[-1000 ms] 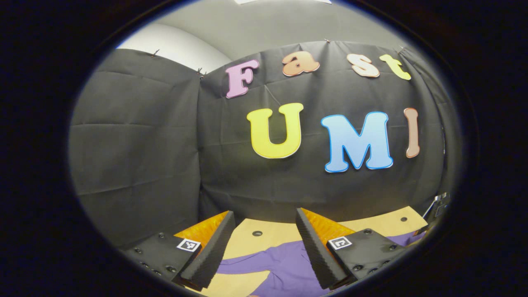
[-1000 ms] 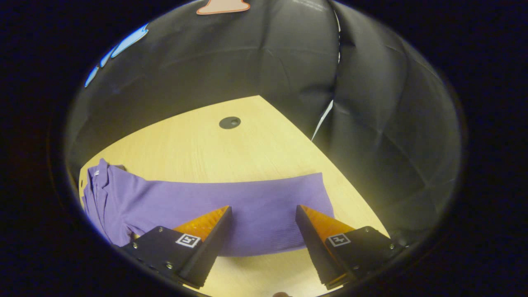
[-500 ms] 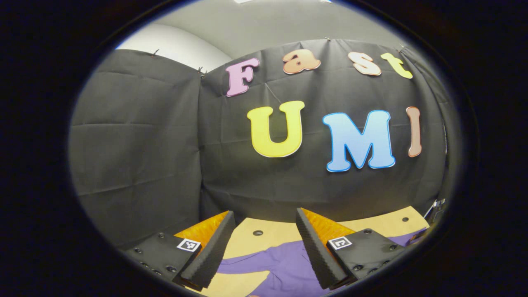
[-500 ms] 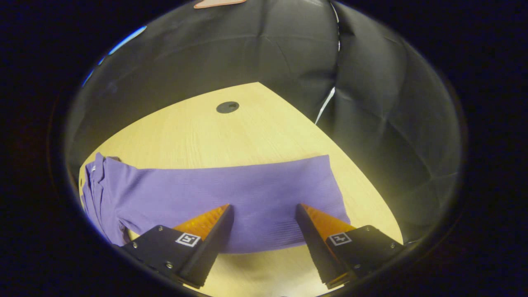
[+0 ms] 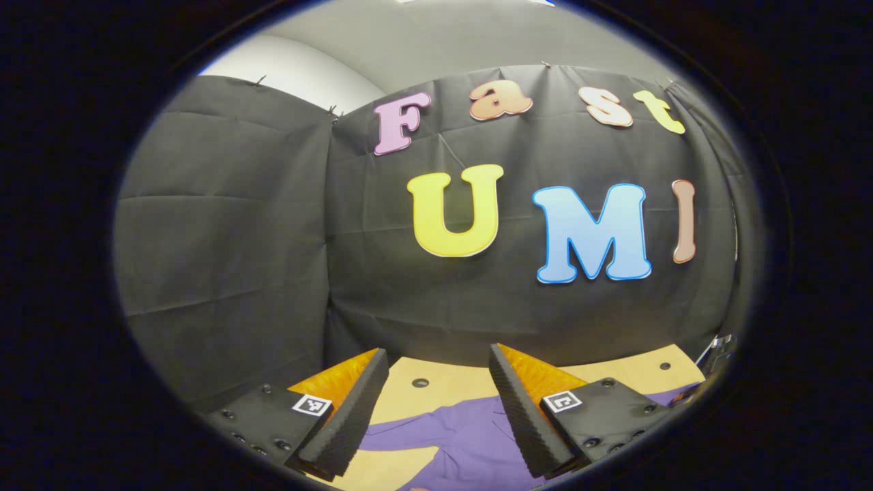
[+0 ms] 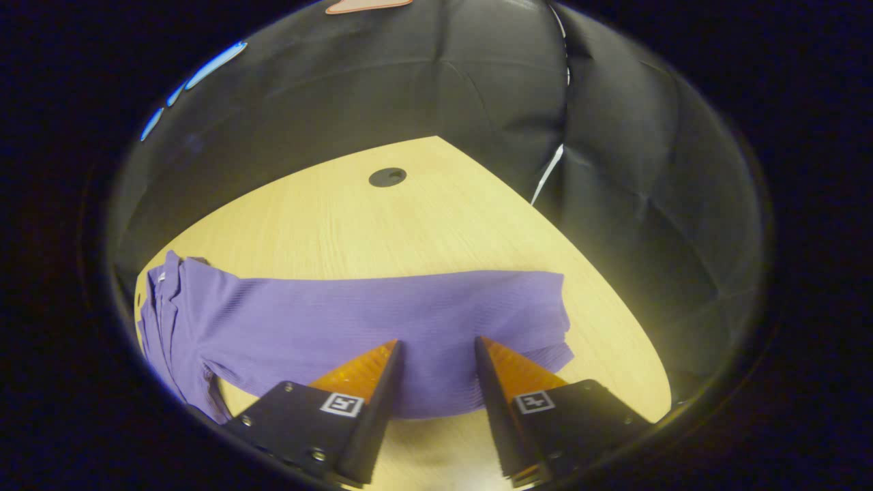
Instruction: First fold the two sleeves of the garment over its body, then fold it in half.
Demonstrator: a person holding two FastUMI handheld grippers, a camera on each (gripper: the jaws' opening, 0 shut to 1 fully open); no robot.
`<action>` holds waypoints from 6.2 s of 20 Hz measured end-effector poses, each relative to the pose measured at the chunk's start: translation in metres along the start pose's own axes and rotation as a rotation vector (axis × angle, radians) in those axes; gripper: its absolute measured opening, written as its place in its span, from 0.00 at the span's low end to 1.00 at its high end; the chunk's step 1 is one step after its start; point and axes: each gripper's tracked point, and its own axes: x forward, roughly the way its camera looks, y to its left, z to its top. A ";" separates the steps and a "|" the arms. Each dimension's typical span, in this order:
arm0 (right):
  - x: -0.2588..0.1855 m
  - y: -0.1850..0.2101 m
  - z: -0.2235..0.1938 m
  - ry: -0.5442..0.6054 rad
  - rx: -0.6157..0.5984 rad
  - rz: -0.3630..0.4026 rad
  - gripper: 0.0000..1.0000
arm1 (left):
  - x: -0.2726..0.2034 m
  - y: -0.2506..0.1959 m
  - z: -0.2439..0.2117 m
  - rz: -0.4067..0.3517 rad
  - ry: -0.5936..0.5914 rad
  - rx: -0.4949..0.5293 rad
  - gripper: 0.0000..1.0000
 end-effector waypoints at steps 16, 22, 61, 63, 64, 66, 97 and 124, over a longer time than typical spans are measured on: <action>-0.053 0.069 0.048 -0.059 0.136 0.126 0.02 | -0.007 0.035 -0.003 0.017 0.007 -0.015 0.97; -0.096 0.148 0.077 -0.145 0.080 0.237 0.02 | -0.011 0.056 -0.005 0.018 -0.002 -0.029 0.97; -0.253 0.614 -0.078 -0.088 -0.385 0.742 0.27 | -0.054 0.321 -0.062 0.291 0.066 -0.042 0.97; -0.257 0.611 -0.077 -0.097 -0.391 0.741 0.27 | -0.049 0.322 -0.074 0.283 0.077 -0.053 0.97; -0.260 0.610 -0.077 -0.101 -0.393 0.743 0.27 | -0.046 0.322 -0.080 0.277 0.082 -0.060 0.97; -0.264 0.607 -0.076 -0.104 -0.395 0.746 0.27 | -0.036 0.321 -0.095 0.259 0.099 -0.078 0.97; -0.279 0.418 -0.027 -0.196 -0.235 0.552 0.27 | 0.136 0.306 -0.415 0.133 0.627 -0.200 0.94; -0.275 0.367 -0.040 -0.157 -0.146 0.519 0.27 | 0.132 0.276 -0.460 0.112 0.755 -0.165 0.10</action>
